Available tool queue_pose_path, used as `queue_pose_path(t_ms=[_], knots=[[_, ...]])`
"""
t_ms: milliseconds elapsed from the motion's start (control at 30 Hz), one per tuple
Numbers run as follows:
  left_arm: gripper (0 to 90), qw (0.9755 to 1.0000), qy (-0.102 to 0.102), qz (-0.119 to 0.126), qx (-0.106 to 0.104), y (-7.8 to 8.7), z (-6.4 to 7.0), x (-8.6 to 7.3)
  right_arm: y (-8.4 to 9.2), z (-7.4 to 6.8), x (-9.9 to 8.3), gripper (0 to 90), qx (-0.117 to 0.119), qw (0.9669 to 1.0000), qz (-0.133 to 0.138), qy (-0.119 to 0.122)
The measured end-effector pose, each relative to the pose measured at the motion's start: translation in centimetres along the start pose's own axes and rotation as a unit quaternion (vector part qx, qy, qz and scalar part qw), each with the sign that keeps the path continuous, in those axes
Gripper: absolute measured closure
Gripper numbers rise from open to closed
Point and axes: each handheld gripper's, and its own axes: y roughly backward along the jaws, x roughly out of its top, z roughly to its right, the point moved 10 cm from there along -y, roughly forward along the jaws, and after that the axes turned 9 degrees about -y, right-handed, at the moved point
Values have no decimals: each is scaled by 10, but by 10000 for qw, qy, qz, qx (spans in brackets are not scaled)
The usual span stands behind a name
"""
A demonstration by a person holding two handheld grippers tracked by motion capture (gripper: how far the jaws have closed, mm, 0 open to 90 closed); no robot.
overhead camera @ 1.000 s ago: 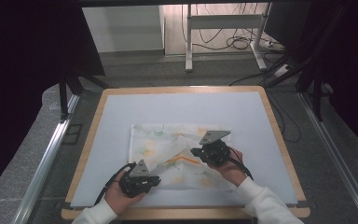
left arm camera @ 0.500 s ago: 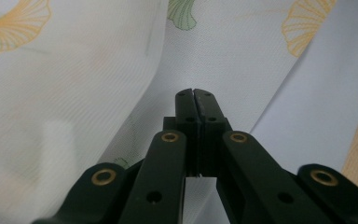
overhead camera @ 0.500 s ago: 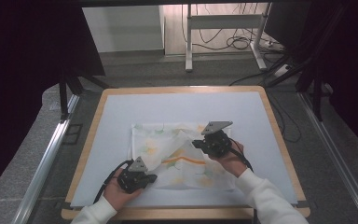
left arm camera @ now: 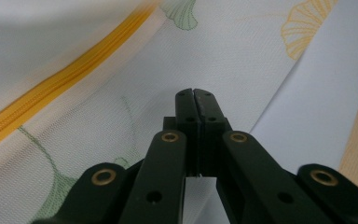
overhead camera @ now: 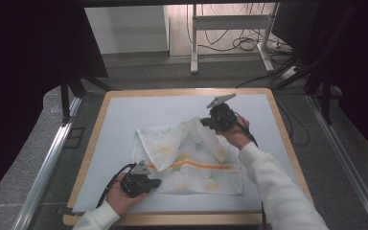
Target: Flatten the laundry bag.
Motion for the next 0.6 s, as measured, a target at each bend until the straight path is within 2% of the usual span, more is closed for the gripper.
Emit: queue_pose_path(t_ms=[67, 133, 167, 233, 267, 333, 400, 433, 467, 567, 600], knots=[[899, 10000, 7, 4, -11, 0, 0, 0, -10, 27, 16, 892, -264, 9996, 12, -121], [899, 10000, -1, 3, -33, 0, -1, 0, -20, 58, 28, 873, -623, 9974, 53, -371], [899, 10000, 5, 6, -31, 0, -1, 0, -24, 73, 31, 779, -824, 9953, 105, -498], [899, 10000, -8, 10, -26, 0, 0, 0, -29, 97, 35, 538, -1273, 9887, 259, -752], [899, 10000, -13, 12, -28, 0, 0, 0, -28, 103, 37, 488, -1453, 9849, 380, -859], [899, 10000, 6, 29, -50, 0, 0, 0, -22, 103, 41, 447, -1596, 9831, 576, -687], [899, 9999, 37, 23, -97, 0, -1, 0, -12, 96, 46, 443, -1776, 9818, 638, -224], [899, 9999, 69, 27, -117, 0, -1, 0, -6, 91, 49, 449, -1748, 9822, 679, -68], [899, 9999, 51, 6, -127, 0, -2, -1, 1, 86, 53, 453, -1666, 9834, 715, -25], [899, 10000, 38, -8, -81, 0, -1, 0, 20, 65, 59, 454, -1353, 9878, 766, 39], [899, 10000, 13, -25, -70, 0, -1, 0, 24, 56, 58, 455, -1185, 9903, 732, 14]])
